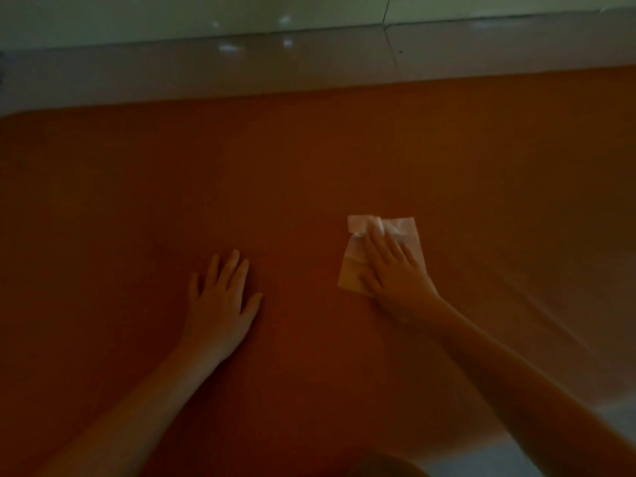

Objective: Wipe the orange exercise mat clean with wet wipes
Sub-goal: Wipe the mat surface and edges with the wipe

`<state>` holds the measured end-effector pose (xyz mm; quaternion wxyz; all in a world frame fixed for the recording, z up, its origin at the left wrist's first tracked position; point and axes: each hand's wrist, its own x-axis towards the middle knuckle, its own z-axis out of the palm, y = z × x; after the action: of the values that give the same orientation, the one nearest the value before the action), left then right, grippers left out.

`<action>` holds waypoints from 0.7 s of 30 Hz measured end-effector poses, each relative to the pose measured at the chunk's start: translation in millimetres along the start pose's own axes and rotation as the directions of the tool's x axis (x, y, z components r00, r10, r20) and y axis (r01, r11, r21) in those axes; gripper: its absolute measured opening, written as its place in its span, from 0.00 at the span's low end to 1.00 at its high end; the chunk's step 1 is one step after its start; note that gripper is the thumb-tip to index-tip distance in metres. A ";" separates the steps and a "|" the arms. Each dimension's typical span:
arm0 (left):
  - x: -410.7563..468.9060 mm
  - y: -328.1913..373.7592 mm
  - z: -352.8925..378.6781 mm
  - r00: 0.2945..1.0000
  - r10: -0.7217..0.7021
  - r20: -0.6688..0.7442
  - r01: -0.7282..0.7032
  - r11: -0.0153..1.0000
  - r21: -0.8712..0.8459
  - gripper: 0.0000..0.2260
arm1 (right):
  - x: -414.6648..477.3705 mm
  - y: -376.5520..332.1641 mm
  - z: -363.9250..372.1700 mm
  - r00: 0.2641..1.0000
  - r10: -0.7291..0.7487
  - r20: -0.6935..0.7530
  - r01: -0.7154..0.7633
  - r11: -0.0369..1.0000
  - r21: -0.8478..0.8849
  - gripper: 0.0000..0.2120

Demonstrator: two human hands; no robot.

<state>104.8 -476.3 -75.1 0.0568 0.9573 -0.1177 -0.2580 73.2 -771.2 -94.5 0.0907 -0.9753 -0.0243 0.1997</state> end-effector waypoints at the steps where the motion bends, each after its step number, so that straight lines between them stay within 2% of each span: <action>1: 1.3 -0.2 -0.8 1.000 0.005 -0.007 -0.005 1.000 -0.009 0.29 | 11.0 -1.7 -1.9 0.998 0.060 -0.009 -0.060 0.998 0.015 0.30; 3: 7.6 -0.5 -3.1 1.000 0.014 -0.023 -0.015 0.999 -0.032 0.29 | 27.1 -17.4 -5.1 0.994 0.114 -0.004 -0.113 0.992 0.047 0.30; 4: 11.7 -1.2 -4.7 0.999 0.017 -0.031 -0.018 0.999 -0.038 0.28 | 29.0 -28.0 -5.1 0.997 0.082 0.001 -0.082 0.995 0.049 0.30; 6: 22.1 -3.0 -9.3 0.999 0.021 -0.049 -0.023 0.999 -0.045 0.28 | 20.6 -43.8 2.3 0.996 -0.090 0.025 0.089 0.995 0.033 0.29; 8: 31.4 -6.7 -13.4 0.997 0.039 -0.061 -0.041 0.999 -0.029 0.27 | 8.7 -39.4 7.5 0.959 -0.264 0.099 0.266 0.964 -0.006 0.31; 9: 34.9 -9.9 -13.8 0.997 0.052 -0.065 -0.054 0.998 -0.020 0.27 | 9.4 -29.9 6.2 0.946 -0.306 0.105 0.310 0.950 -0.030 0.32; 11: 37.4 -16.7 -12.3 0.994 0.081 -0.076 -0.081 0.997 0.004 0.27 | 20.8 -7.9 0.4 0.967 -0.254 0.020 0.255 0.962 -0.094 0.32; 13: 37.8 -21.2 -9.5 0.987 0.112 -0.120 -0.109 0.994 0.031 0.29 | 41.2 5.8 -11.2 0.994 -0.082 -0.069 0.075 0.992 -0.100 0.32; 15: 40.3 -23.1 -8.7 0.981 0.121 -0.151 -0.113 0.992 0.061 0.31 | 67.7 2.5 -19.5 0.994 0.054 -0.094 -0.058 0.998 -0.039 0.31; 17: 47.2 -23.5 -11.2 0.980 0.113 -0.164 -0.099 0.991 0.087 0.30 | 93.8 -17.1 -18.8 0.989 0.103 -0.106 -0.096 0.993 0.068 0.30; 19: 56.3 -23.4 -14.5 0.980 0.095 -0.174 -0.079 0.992 0.095 0.30 | 103.6 -38.1 -13.3 0.995 -0.022 -0.094 0.030 0.996 0.084 0.29; 21: 63.7 -24.2 -16.0 0.980 0.084 -0.182 -0.066 0.993 0.100 0.31 | 97.4 -43.4 -10.3 0.975 -0.218 -0.038 0.218 0.976 -0.024 0.28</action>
<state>171.1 -468.4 -96.1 0.0326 0.9736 -0.1598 -0.1596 166.3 -722.1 -114.6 0.1031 -0.9714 -0.1313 0.1688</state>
